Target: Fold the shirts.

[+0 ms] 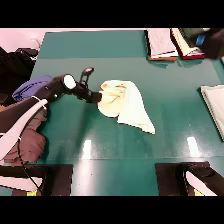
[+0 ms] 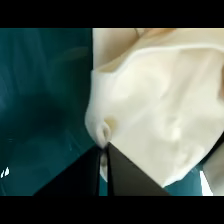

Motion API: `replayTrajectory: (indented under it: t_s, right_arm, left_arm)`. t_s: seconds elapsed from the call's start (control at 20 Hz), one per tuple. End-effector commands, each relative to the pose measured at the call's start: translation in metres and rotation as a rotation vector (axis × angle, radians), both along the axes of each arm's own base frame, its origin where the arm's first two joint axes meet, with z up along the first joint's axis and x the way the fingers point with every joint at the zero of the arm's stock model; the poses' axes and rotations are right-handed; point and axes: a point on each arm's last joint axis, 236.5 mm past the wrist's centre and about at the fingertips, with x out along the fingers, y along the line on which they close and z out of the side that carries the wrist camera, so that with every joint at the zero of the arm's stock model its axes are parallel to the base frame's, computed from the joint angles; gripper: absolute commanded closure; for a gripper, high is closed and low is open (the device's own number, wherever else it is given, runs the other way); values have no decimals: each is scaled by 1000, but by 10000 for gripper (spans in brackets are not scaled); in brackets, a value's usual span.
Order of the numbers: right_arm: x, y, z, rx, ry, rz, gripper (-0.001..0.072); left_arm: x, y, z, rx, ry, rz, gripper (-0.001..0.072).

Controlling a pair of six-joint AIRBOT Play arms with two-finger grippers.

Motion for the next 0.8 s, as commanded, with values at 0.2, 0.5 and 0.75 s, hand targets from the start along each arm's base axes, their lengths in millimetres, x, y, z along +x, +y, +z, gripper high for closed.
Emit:
replayTrajectory:
  t_s: [0.2, 0.5, 0.75]
  right_arm:
    - [-39, -21, -273, 69, 696, -135, 210]
    - [-28, 60, -345, 213, 819, -16, 211]
    - [-5, 87, -352, 173, 822, 54, 334]
  left_arm:
    - [33, 45, 25, 17, -44, 73, 679]
    - [32, 45, 25, 18, -42, 73, 679]
    - [33, 45, 25, 17, -43, 73, 679]
